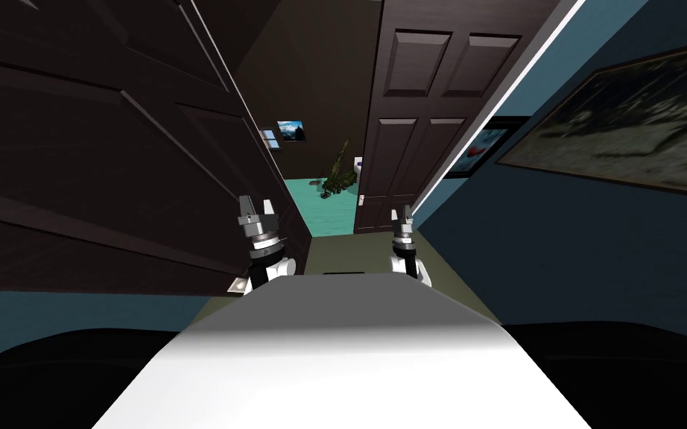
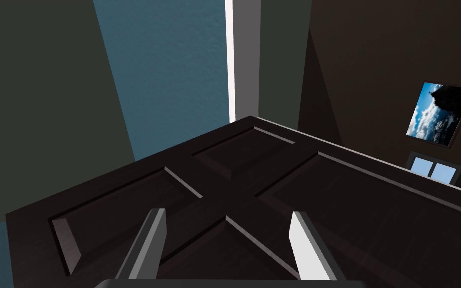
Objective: Pull the door open
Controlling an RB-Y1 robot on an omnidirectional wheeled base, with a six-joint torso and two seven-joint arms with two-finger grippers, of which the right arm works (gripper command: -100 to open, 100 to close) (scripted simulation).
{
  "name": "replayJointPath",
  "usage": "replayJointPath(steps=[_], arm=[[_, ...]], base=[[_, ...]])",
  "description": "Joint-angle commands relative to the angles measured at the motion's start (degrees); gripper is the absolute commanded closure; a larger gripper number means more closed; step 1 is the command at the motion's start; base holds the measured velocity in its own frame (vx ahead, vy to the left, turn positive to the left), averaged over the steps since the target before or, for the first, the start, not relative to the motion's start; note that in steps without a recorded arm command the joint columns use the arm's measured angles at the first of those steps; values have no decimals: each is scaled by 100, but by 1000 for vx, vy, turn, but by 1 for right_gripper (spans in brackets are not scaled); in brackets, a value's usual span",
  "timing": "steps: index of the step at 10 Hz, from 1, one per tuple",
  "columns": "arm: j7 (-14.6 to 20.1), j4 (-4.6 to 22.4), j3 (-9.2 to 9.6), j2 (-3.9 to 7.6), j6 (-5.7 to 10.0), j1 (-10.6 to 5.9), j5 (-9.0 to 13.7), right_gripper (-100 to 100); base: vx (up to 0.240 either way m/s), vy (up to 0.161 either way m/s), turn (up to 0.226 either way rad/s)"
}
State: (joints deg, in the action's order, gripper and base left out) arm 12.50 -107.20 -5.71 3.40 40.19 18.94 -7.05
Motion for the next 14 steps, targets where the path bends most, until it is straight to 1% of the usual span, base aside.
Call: replayJointPath(steps=[1,2,3,6,7,13,14], arm=[[41,286,-29,49,50,-112,-40,-100],[61,473,-40,72,76,-178,-69,-100],[61,524,-40,72,76,-178,-69,-100],[125,1068,-74,137,158,-390,-160,-100],[125,1114,-74,137,158,-390,-160,-100],[257,2314,-144,258,325,-824,-346,-100],[257,2325,-144,258,325,-824,-346,-100]], base=[[93,5,-7],[95,5,-6],[65,3,-2],[72,8,-6],[65,8,-4],[91,6,-7],[74,3,-2]])
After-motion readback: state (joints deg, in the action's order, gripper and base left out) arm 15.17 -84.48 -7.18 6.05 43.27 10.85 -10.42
